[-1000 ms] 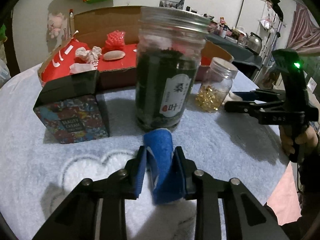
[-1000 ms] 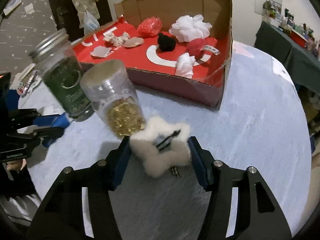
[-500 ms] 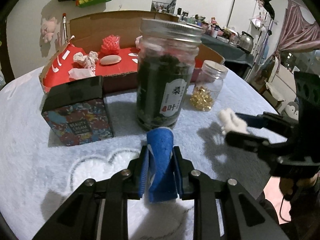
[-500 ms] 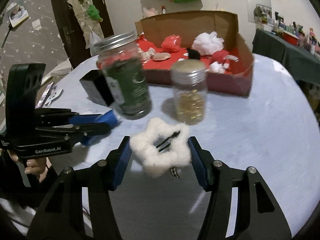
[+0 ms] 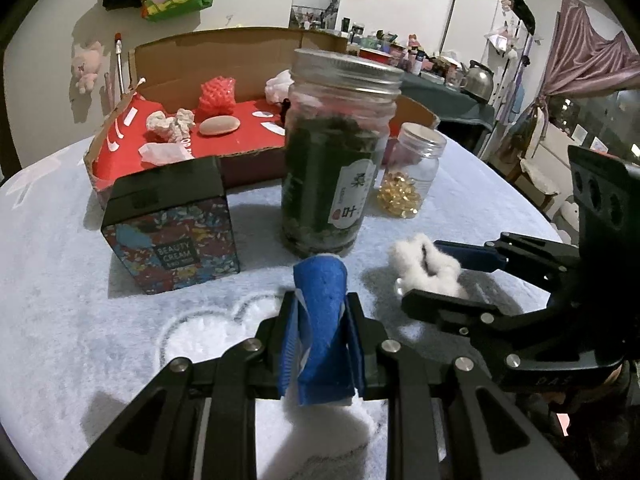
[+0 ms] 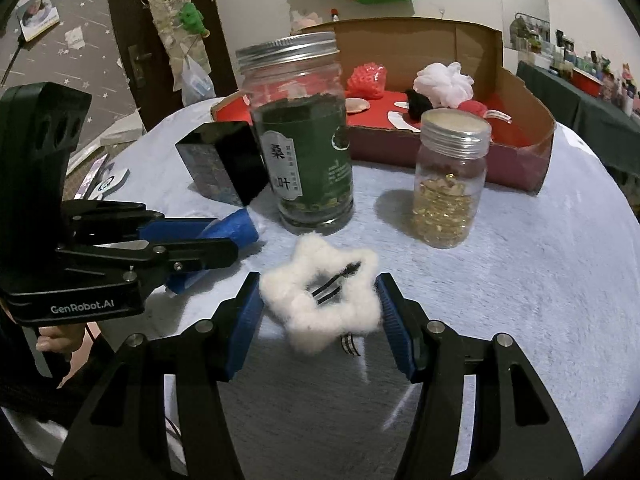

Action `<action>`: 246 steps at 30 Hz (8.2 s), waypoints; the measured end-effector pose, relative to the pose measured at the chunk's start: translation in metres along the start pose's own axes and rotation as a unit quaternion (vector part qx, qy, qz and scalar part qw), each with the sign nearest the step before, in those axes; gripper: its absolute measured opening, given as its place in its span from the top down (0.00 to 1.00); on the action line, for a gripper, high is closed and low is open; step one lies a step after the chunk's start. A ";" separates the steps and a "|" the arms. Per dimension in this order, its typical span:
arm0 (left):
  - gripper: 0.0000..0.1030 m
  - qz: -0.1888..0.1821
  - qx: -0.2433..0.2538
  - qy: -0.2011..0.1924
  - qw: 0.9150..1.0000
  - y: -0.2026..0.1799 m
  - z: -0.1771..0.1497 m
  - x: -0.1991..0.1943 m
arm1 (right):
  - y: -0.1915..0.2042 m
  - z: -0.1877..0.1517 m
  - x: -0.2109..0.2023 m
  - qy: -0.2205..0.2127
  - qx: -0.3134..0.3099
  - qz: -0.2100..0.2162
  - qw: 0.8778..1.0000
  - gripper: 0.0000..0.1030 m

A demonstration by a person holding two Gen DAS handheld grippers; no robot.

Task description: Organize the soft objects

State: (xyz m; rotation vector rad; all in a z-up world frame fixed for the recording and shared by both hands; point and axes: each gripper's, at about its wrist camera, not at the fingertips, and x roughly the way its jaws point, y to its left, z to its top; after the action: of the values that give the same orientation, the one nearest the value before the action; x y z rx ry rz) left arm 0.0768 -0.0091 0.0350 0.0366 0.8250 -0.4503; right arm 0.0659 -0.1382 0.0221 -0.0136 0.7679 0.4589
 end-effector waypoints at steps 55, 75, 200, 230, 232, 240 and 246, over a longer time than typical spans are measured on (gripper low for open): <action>0.77 0.075 -0.016 -0.003 0.997 0.134 0.036 -0.031 | -0.097 0.050 -0.017 0.026 -0.039 -0.161 0.986 0.46; 0.77 0.011 0.040 0.027 0.999 0.121 0.130 0.004 | -0.111 0.136 -0.003 0.017 -0.081 -0.101 0.991 0.46; 0.10 0.113 -0.095 0.096 0.984 0.099 0.140 0.076 | -0.098 0.154 0.083 0.120 0.101 -0.108 0.982 0.22; 0.10 0.108 -0.094 0.091 0.986 0.100 0.140 0.074 | -0.098 0.154 0.082 0.115 0.097 -0.115 0.982 0.22; 0.10 0.108 -0.094 0.090 0.986 0.099 0.140 0.074 | -0.098 0.154 0.082 0.115 0.097 -0.115 0.982 0.22; 0.10 0.108 -0.094 0.090 0.986 0.099 0.140 0.074 | -0.098 0.154 0.081 0.114 0.096 -0.115 0.982 0.22; 0.10 0.108 -0.094 0.090 0.986 0.099 0.140 0.074 | -0.098 0.154 0.081 0.114 0.096 -0.115 0.982 0.22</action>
State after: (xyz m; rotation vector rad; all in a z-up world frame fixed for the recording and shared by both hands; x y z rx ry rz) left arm 0.2580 0.0247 0.0636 -0.0091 1.0261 -0.1653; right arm 0.2588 -0.1669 0.0639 0.0252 1.0210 0.1620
